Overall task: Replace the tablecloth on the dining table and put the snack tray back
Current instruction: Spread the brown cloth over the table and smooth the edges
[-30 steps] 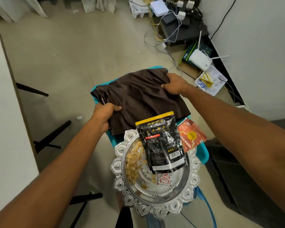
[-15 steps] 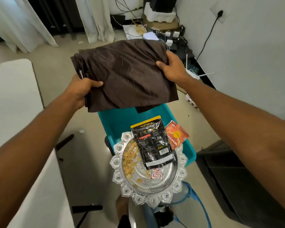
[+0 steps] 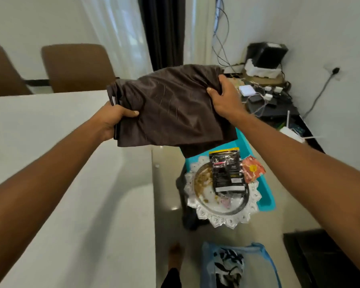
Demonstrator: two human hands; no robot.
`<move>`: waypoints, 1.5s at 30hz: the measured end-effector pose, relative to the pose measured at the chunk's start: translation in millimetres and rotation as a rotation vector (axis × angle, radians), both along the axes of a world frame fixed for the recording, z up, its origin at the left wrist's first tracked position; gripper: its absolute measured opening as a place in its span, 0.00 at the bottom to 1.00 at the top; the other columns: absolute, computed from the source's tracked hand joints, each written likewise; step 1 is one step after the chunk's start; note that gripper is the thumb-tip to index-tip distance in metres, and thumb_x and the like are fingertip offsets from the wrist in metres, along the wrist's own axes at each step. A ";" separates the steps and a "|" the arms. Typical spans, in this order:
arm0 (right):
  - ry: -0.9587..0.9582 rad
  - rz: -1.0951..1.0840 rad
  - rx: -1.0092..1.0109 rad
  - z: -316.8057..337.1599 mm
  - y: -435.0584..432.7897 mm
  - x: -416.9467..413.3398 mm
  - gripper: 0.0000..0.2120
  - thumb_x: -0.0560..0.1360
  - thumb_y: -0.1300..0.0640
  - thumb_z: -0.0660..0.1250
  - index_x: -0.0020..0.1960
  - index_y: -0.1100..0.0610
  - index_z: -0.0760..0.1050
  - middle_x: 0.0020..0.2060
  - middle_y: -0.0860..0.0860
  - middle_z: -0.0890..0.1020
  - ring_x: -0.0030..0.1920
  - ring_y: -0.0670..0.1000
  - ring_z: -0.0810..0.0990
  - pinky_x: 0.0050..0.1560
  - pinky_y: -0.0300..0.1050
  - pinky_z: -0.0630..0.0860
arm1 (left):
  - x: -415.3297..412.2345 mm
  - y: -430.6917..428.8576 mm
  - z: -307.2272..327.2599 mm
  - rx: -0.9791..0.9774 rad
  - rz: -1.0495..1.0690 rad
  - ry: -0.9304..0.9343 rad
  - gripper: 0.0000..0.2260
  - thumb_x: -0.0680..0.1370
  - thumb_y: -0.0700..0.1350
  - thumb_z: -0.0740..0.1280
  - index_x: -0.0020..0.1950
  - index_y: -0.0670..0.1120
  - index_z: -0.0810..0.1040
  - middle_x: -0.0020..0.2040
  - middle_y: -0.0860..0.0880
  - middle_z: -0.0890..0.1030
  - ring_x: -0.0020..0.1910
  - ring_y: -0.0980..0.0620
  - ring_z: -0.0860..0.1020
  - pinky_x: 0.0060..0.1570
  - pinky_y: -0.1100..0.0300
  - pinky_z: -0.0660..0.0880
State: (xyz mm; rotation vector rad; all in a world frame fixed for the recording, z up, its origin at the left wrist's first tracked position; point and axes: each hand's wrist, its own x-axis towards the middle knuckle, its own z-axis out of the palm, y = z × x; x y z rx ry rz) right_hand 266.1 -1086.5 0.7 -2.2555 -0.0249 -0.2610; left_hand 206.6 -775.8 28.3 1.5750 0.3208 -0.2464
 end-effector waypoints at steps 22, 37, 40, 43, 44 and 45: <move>0.167 0.337 0.093 -55.2 394.4 -264.6 0.14 0.83 0.53 0.61 0.65 0.59 0.71 0.58 0.56 0.80 0.58 0.59 0.79 0.59 0.51 0.74 | -346.5 314.2 -26.0 0.171 0.547 0.127 0.23 0.72 0.30 0.72 0.66 0.43 0.77 0.60 0.44 0.81 0.56 0.44 0.79 0.61 0.47 0.76; 0.329 0.059 -0.177 -135.7 612.0 -327.8 0.16 0.83 0.49 0.59 0.63 0.60 0.68 0.58 0.61 0.79 0.59 0.64 0.77 0.56 0.54 0.73 | -368.8 563.1 -100.5 0.172 0.409 0.271 0.26 0.76 0.32 0.70 0.73 0.41 0.70 0.67 0.41 0.77 0.65 0.39 0.75 0.62 0.49 0.74; 0.301 0.010 -0.181 -135.9 639.3 -323.9 0.17 0.84 0.51 0.59 0.64 0.63 0.68 0.59 0.61 0.78 0.60 0.64 0.77 0.58 0.54 0.74 | -352.7 590.7 -103.7 0.207 0.380 0.282 0.25 0.76 0.32 0.70 0.72 0.41 0.70 0.67 0.40 0.76 0.65 0.39 0.75 0.61 0.50 0.74; 0.236 -0.011 -0.216 -146.2 656.9 -316.9 0.17 0.84 0.51 0.58 0.63 0.64 0.69 0.57 0.62 0.77 0.57 0.65 0.78 0.55 0.56 0.75 | -340.7 607.4 -110.6 0.248 0.360 0.293 0.25 0.76 0.33 0.71 0.72 0.41 0.71 0.67 0.41 0.77 0.64 0.39 0.75 0.59 0.51 0.74; 0.216 -0.011 -0.230 -149.8 662.2 -312.0 0.17 0.84 0.51 0.57 0.63 0.64 0.69 0.57 0.63 0.77 0.56 0.65 0.78 0.54 0.57 0.75 | -336.2 612.6 -113.0 0.256 0.362 0.303 0.26 0.75 0.34 0.72 0.73 0.41 0.71 0.67 0.41 0.76 0.64 0.40 0.75 0.60 0.50 0.74; 0.192 -0.009 -0.246 -151.7 668.2 -304.8 0.17 0.84 0.51 0.57 0.63 0.65 0.69 0.56 0.63 0.77 0.54 0.65 0.78 0.53 0.58 0.75 | -329.2 617.8 -114.0 0.263 0.371 0.310 0.27 0.75 0.34 0.72 0.73 0.41 0.70 0.67 0.41 0.76 0.64 0.40 0.76 0.61 0.50 0.74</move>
